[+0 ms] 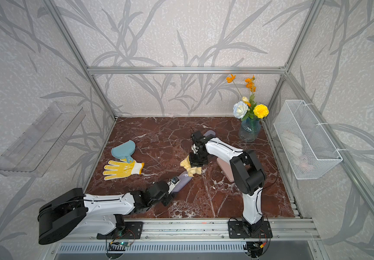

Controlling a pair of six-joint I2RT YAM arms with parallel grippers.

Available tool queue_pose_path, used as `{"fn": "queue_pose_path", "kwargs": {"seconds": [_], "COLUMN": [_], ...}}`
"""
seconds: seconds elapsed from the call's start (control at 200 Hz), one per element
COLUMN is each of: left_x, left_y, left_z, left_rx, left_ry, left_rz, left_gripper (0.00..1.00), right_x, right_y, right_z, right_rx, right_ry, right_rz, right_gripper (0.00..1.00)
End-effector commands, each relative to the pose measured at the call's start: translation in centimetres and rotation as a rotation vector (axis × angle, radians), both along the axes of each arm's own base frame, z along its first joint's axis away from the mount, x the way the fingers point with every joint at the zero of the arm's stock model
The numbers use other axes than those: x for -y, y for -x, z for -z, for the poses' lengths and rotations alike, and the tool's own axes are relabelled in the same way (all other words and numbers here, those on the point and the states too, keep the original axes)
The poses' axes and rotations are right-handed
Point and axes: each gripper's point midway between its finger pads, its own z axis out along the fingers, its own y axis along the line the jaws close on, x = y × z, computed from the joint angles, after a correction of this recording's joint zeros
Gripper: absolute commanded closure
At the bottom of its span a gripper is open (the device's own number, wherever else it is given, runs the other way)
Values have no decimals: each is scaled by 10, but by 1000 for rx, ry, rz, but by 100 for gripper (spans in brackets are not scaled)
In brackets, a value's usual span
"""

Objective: Wipe the eyeglass case
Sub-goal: Wipe the dirt from the eyeglass case.

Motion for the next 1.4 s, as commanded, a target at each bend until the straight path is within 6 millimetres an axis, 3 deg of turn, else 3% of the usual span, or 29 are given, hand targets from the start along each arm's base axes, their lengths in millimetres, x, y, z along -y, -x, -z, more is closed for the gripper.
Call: {"fn": "queue_pose_path", "kwargs": {"seconds": [0.0, 0.13, 0.215, 0.31, 0.42, 0.475, 0.54, 0.605, 0.685, 0.83, 0.91, 1.0, 1.125, 1.17, 1.225, 1.305, 1.395], "left_x": [10, 7, 6, 7, 8, 9, 10, 11, 11, 11, 11, 10, 11, 12, 11, 11, 12], "left_y": [-8, -8, -9, -8, -7, -8, -9, -9, -9, -9, -9, -8, -5, -5, -5, -6, -6], "left_z": [-15, -15, -13, -13, -13, -13, -14, -15, -15, -13, -12, -9, -5, -6, -7, -9, -10], "left_rx": [45, 52, 51, 45, 49, 54, 56, 57, 57, 55, 53, 48, 41, 42, 45, 48, 49], "left_ry": [33, 29, 23, 36, 39, 35, 26, 30, 36, 28, 25, 21, 9, 8, 8, 13, 18], "left_rz": [-1, -7, -15, -18, -11, -6, -2, -3, -8, -9, -10, -8, 3, 7, 5, -1, -1], "left_gripper": [76, 77, 77, 77, 77, 77, 77, 77, 77, 77, 77, 78, 78, 78, 78, 78, 78], "right_x": [-25, -91, -105, -75, 6, 35, 42, 27, -11, -95, -117, -95, -35, -8, 14, 14, -19], "right_y": [26, 77, 87, 69, 32, 12, 0, -1, 14, 64, 76, 62, 20, 7, -4, -7, 14], "right_z": [-39, -36, -23, -2, 25, 17, -2, -23, -38, -38, -29, -6, 25, 27, 16, -13, -37], "right_rx": [63, -89, -160, -140, -60, 38, 119, 175, 154, -35, -113, -150, -151, -85, 18, 113, 99], "right_ry": [23, -213, -302, -234, 73, 240, 316, 302, 171, -190, -314, -291, -208, -64, 98, 182, 47], "right_rz": [-146, -183, -144, -97, -56, -82, -118, -158, -206, -202, -174, -98, 62, 47, -7, -91, -151], "right_gripper": [100, 100, 100, 100, 100, 100, 100, 100, 100, 100, 100, 100, 100, 100, 100, 100, 100]}}
